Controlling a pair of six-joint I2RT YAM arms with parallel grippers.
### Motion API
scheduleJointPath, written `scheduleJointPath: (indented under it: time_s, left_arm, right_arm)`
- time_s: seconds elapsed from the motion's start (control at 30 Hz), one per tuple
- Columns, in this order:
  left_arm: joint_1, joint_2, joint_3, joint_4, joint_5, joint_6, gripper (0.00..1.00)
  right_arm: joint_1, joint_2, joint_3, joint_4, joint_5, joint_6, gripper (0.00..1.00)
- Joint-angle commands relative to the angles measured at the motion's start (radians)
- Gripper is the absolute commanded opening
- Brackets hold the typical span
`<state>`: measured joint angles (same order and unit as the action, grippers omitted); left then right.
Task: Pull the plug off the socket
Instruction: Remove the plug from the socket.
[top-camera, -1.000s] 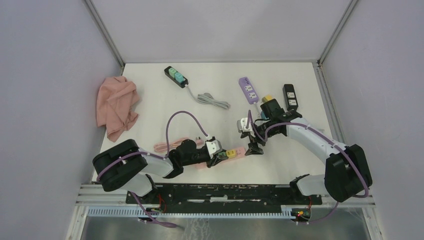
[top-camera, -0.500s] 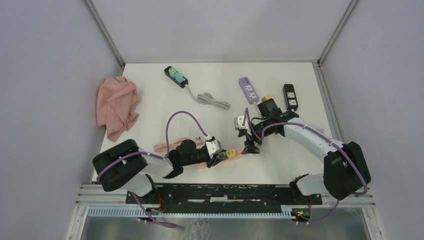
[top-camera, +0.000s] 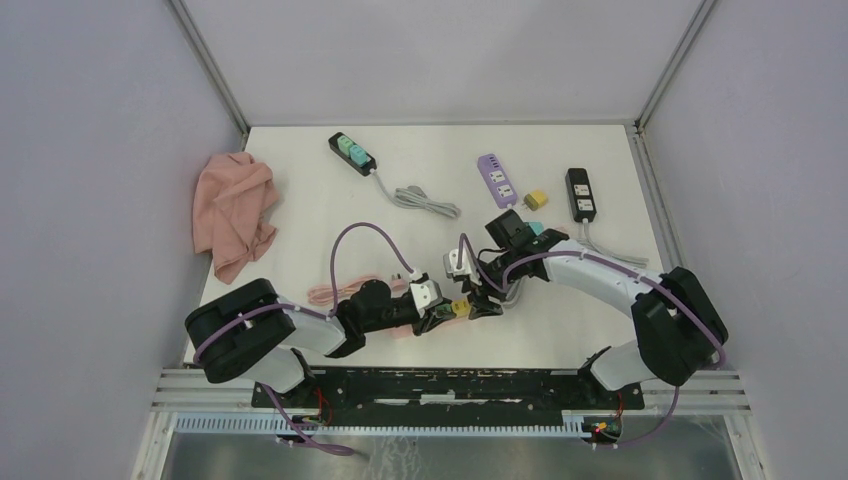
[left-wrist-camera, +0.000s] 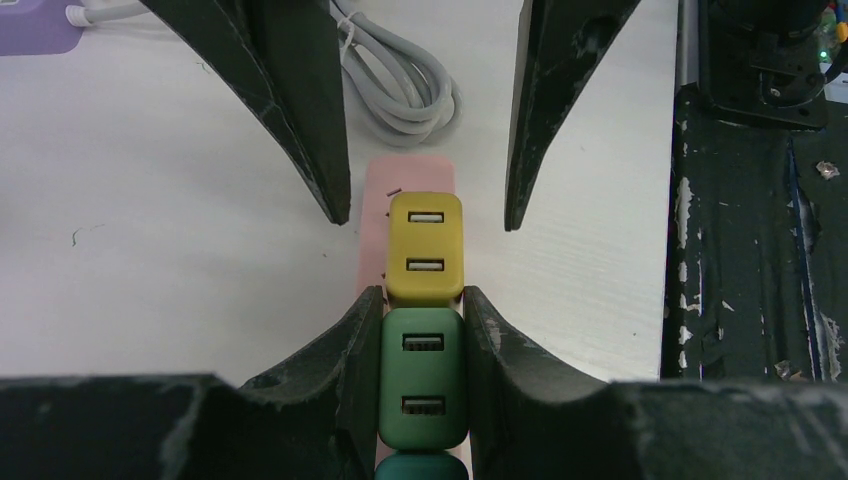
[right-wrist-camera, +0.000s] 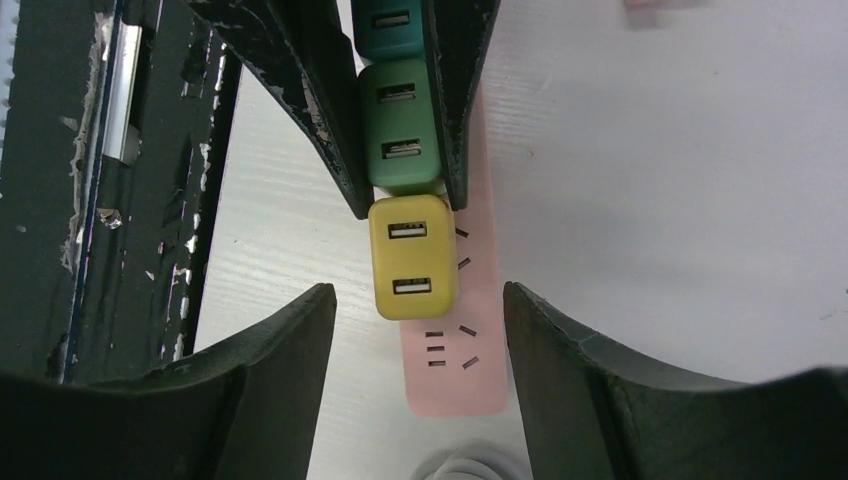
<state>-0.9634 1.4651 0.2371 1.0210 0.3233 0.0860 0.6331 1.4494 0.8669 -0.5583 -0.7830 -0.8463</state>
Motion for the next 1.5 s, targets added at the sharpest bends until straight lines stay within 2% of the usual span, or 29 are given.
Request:
scheduleJointPath:
  time_s: [0.0, 0.1, 0.23, 0.33, 0.4, 0.53, 0.6, 0.67, 0.83, 1.0, 1.47]
  left_arm:
    - [0.001, -0.002, -0.021, 0.026, 0.006, -0.058, 0.05]
    - [0.001, 0.002, -0.022, 0.039, 0.006, -0.061, 0.05]
    - [0.001, 0.008, -0.024, 0.051, 0.005, -0.065, 0.06]
    - [0.0, 0.01, -0.032, 0.063, 0.0, -0.071, 0.11]
    - [0.001, 0.008, -0.036, 0.069, -0.006, -0.075, 0.25]
    - [0.001, -0.027, -0.06, 0.082, -0.03, -0.079, 0.62]
    - [0.001, -0.061, -0.081, 0.081, -0.049, -0.073, 0.74]
    - [0.001, -0.103, -0.103, 0.073, -0.071, -0.065, 0.81]
    - [0.0, -0.211, -0.135, -0.02, -0.104, -0.035, 0.83]
    - [0.0, -0.25, -0.168, -0.044, -0.099, -0.028, 0.82]
    - [-0.005, -0.139, -0.105, -0.03, -0.052, -0.037, 0.71]
  right_arm:
    - [0.048, 0.014, 0.015, 0.051, 0.068, 0.035, 0.66]
    - [0.073, 0.021, 0.013, 0.067, 0.092, 0.038, 0.58]
    - [0.087, 0.022, 0.009, 0.071, 0.111, 0.029, 0.37]
    - [0.087, 0.011, 0.016, 0.038, 0.107, -0.016, 0.25]
    - [0.087, 0.0, 0.015, 0.006, 0.101, -0.066, 0.19]
    - [0.085, -0.003, 0.024, -0.039, 0.121, -0.116, 0.1]
    - [0.085, 0.002, 0.034, -0.065, 0.121, -0.133, 0.08]
    - [0.085, 0.005, 0.041, -0.089, 0.116, -0.152, 0.07]
    - [0.074, 0.003, 0.051, -0.128, 0.1, -0.18, 0.07]
    - [0.06, 0.005, 0.057, -0.147, 0.086, -0.192, 0.07]
    - [0.05, 0.011, 0.062, -0.152, 0.068, -0.188, 0.07]
